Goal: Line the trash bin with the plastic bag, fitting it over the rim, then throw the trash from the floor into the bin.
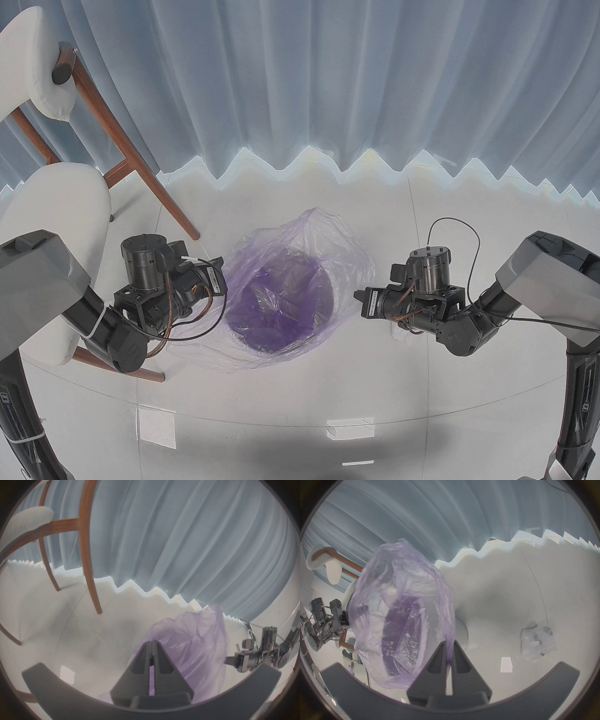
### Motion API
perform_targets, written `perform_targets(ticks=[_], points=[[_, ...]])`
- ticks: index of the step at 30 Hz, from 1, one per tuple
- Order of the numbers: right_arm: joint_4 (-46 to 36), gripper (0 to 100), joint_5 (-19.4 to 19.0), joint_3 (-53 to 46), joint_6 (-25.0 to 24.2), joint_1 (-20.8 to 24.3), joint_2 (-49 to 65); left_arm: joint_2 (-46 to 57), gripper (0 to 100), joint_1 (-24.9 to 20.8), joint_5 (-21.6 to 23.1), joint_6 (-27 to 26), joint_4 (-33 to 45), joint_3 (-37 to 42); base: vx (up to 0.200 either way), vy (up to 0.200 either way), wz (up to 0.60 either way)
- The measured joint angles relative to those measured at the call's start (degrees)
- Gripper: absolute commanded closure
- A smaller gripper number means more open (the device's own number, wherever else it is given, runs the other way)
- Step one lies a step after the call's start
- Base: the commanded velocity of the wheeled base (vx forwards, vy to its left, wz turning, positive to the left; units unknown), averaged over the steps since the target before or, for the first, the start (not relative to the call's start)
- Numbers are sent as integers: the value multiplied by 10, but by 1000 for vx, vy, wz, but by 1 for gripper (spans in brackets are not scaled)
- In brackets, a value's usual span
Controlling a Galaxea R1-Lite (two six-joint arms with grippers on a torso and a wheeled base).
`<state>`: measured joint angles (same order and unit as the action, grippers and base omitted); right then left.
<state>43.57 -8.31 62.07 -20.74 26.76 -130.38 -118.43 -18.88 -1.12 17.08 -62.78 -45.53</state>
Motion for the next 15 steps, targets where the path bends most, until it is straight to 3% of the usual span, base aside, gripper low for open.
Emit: perform_targets(ticks=[9, 15], points=[[53, 100, 0, -38, 5, -23, -13, -36, 100, 21, -23, 84, 0, -41, 0, 0, 0], [93, 100, 0, -48, 28, -26, -38, -67, 100, 26, -33, 96, 1, -76, 0, 0, 0]])
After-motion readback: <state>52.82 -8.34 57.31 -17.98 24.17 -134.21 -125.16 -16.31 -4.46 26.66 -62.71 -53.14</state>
